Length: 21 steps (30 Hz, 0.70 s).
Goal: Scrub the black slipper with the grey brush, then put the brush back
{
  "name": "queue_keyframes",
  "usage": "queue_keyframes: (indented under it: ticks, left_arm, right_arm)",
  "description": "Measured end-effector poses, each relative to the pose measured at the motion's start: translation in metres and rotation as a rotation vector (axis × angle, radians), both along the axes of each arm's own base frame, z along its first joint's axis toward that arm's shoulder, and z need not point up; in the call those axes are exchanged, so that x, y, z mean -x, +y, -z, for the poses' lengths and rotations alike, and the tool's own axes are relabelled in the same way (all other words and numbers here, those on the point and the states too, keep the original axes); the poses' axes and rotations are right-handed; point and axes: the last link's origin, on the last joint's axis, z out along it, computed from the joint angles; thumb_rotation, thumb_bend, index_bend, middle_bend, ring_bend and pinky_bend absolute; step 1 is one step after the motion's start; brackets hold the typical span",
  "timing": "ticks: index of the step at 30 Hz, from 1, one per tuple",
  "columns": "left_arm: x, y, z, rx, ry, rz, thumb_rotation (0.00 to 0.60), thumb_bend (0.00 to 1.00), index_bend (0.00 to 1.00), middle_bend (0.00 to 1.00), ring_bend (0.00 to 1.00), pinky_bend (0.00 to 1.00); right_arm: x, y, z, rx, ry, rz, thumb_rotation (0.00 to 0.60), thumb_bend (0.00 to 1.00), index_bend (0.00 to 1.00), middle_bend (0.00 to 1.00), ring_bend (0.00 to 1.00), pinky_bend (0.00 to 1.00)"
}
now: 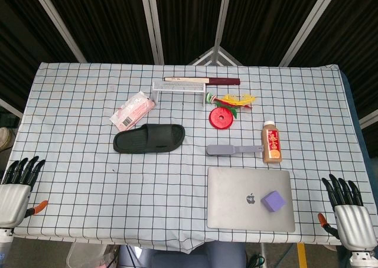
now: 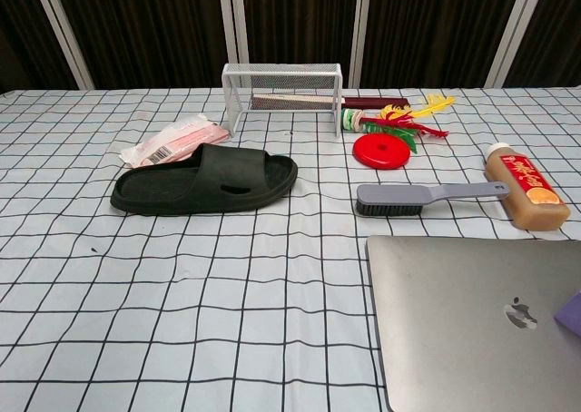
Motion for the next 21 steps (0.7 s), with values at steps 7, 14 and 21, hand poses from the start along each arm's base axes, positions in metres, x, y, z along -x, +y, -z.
queue_keyframes:
  ticks: [7,14,21]
  left_arm:
    - [-0.002,0.003,-0.001,-0.019,0.002,0.015,0.6,0.07,0.0,0.03,0.02,0.02]
    - [-0.001,0.006,-0.002,-0.03,-0.008,0.027,0.6,0.07,0.0,0.03,0.02,0.02]
    - [0.0,0.011,-0.001,-0.019,-0.002,0.032,0.6,0.07,0.0,0.03,0.02,0.01]
  right_arm:
    - [0.005,-0.004,0.004,-0.014,0.009,0.012,0.6,0.35,0.0,0.0,0.0,0.0]
    - [-0.007,-0.019,0.013,-0.025,-0.015,-0.059,0.6,0.35,0.0,0.03,0.0,0.0]
    - [-0.051,-0.06,0.037,-0.09,-0.063,-0.219,0.6,0.35,0.03,0.17,0.03,0.05]
